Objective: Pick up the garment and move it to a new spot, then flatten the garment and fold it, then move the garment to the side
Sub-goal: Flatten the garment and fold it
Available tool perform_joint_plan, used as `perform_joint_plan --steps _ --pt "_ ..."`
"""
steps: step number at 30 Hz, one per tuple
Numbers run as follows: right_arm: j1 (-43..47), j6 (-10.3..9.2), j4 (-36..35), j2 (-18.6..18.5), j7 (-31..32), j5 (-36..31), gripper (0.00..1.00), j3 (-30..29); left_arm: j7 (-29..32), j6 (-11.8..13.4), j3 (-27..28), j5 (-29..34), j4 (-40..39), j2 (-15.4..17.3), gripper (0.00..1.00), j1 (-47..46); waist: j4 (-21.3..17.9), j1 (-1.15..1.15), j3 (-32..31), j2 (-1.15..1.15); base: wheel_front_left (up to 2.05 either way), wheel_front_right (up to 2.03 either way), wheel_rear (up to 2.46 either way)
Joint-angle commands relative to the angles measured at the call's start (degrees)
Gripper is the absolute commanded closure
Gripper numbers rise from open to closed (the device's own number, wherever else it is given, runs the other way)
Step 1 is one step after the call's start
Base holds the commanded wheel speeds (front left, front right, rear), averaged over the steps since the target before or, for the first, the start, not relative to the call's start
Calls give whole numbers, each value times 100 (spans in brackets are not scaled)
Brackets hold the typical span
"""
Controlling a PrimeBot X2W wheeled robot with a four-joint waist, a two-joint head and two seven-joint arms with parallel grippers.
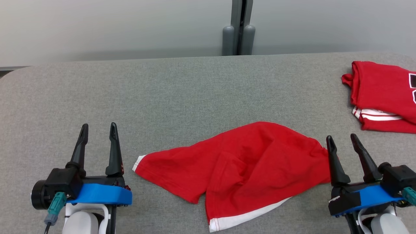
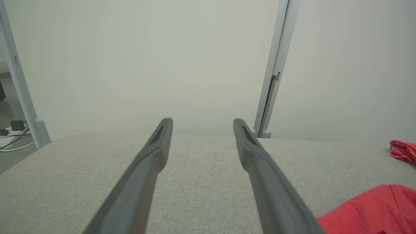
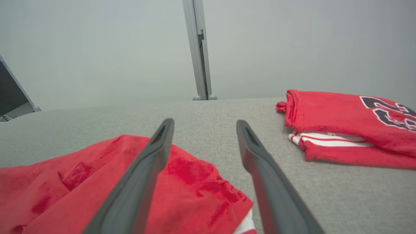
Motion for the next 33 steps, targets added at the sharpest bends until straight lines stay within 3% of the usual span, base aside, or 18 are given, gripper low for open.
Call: perform_joint_plan --steps 1,10,20,26,33 --pt "-3 0 -131 79 -56 -53 0 -21 -16 -39 -6 42 2 -5 0 -8 9 0 -7 0 0 0 0" --pt "-219 0 -807 451 -179 -386 0 -63 -15 -44 -7 52 -20 -6 0 -2 73 0 20 0 0 0 0" --pt "-142 0 -782 541 -184 -535 0 -1 -15 -36 -216 77 140 5 0 -113 128 0 24 0 0 0 0" --pt "-164 0 -719 550 -182 -560 0 54 -16 -37 -659 27 550 139 0 -264 108 0 40 0 0 0 0" --pt "-243 0 -625 551 -182 -520 0 116 -15 -38 -1074 -135 1573 343 0 -534 11 0 141 0 0 0 0"
